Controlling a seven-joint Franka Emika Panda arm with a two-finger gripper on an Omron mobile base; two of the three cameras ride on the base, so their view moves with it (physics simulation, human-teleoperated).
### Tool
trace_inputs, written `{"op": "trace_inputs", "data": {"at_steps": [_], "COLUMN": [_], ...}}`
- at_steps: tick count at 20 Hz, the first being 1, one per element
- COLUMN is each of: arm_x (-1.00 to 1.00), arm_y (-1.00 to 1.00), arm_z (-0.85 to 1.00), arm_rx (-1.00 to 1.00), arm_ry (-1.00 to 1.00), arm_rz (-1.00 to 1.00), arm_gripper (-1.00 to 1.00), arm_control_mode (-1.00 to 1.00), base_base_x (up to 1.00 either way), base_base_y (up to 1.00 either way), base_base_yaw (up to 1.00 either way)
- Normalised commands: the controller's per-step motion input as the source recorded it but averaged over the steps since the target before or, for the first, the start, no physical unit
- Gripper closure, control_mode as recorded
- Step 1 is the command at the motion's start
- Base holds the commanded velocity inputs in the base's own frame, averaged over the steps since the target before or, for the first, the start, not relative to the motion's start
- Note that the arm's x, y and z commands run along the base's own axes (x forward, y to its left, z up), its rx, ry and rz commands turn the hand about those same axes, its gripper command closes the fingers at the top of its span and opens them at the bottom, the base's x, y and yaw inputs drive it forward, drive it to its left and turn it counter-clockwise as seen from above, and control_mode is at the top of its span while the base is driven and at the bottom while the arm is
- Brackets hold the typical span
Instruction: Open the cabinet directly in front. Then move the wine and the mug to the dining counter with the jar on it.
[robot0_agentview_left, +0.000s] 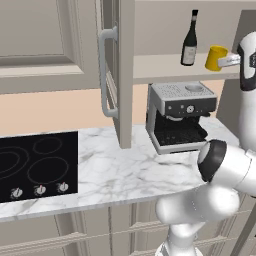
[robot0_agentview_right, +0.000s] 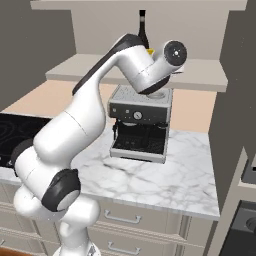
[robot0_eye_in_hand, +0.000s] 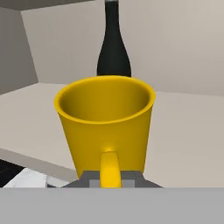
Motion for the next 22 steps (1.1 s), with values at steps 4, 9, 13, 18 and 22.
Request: {"op": "trace_inputs", "data": {"at_steps": [4, 9, 13, 18, 22], "arm_x": [-0.43, -0.36, -0.42, -0.67, -0.94], "arm_y": [0.29, 0.25, 0.09, 0.00, 0.00], "arm_z": [0.15, 0.23, 0.20, 0.02, 0.00], "arm_rx": [-0.01, 0.00, 0.00, -0.01, -0.03], "arm_ry": [-0.01, 0.00, 0.00, 0.00, 0.00], "arm_rz": [0.00, 0.00, 0.00, 0.01, 0.05], "arm_gripper": [1.00, 1.00, 1.00, 1.00, 1.00], "arm_control_mode": [-1.00, -1.00, -1.00, -1.00, -1.00], "base_base_x": [0.00, 0.00, 0.00, 0.00, 0.00], "base_base_y": [0.00, 0.00, 0.00, 0.00, 0.00], "base_base_yaw": [0.00, 0.00, 0.00, 0.00, 0.00]}}
